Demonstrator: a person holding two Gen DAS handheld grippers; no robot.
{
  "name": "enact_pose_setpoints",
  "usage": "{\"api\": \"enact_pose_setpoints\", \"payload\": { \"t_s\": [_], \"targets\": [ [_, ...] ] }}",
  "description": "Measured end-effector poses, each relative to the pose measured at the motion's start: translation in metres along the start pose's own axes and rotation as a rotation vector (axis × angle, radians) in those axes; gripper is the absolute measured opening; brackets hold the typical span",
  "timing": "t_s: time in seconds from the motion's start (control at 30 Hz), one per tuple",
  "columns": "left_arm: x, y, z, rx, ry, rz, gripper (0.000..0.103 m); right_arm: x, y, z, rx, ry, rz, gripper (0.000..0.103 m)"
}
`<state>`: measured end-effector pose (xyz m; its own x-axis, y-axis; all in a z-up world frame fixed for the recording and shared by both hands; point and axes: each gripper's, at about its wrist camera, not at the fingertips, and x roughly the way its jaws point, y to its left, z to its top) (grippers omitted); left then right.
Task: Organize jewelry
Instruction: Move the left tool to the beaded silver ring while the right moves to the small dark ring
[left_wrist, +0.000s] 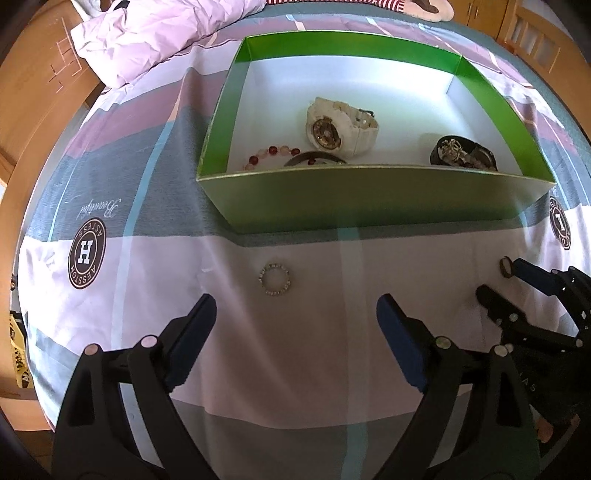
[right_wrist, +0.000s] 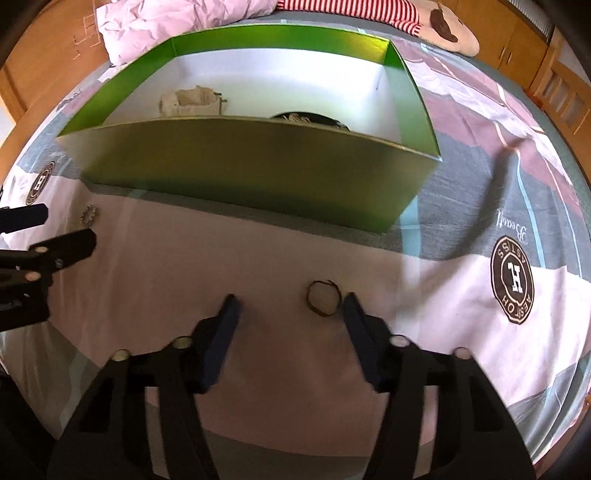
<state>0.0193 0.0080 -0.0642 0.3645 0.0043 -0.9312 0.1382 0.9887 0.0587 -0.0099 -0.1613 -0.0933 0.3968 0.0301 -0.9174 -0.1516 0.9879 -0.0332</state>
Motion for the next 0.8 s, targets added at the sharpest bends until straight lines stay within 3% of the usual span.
{"api": "enact_pose_setpoints", "payload": {
  "t_s": [0.1, 0.27, 0.37, 0.43, 0.53, 0.6, 0.7, 0.8],
  "targets": [
    [0.002, -0.001, -0.001, 0.006, 0.006, 0.006, 0.09, -0.002, 0.007, -0.001, -0.032, -0.012, -0.001, 0.04],
    [0.003, -0.004, -0.001, 0.018, 0.014, 0.011, 0.09, -0.003, 0.012, -0.002, -0.065, -0.029, 0.005, 0.032],
    [0.004, -0.005, -0.002, 0.021, 0.017, 0.011, 0.09, -0.004, 0.012, -0.002, -0.067, -0.027, 0.047, 0.032],
    [0.003, -0.004, -0.001, 0.017, 0.021, -0.001, 0.09, -0.009, 0.021, -0.005, -0.072, -0.016, 0.126, 0.032],
    [0.001, 0.009, 0.004, -0.019, 0.032, -0.081, 0.091, -0.014, 0.019, -0.002, -0.037, 0.003, 0.266, 0.043],
    [-0.001, 0.026, 0.008, -0.085, 0.039, -0.132, 0.092, -0.024, 0.01, 0.003, -0.005, -0.042, 0.238, 0.052],
    [0.001, 0.05, 0.011, -0.174, 0.06, -0.188, 0.092, -0.032, -0.017, 0.008, 0.106, -0.077, 0.214, 0.053],
    [0.004, 0.065, 0.012, -0.25, 0.077, -0.239, 0.092, -0.026, -0.044, 0.007, 0.232, -0.055, 0.236, 0.054]
  ]
}}
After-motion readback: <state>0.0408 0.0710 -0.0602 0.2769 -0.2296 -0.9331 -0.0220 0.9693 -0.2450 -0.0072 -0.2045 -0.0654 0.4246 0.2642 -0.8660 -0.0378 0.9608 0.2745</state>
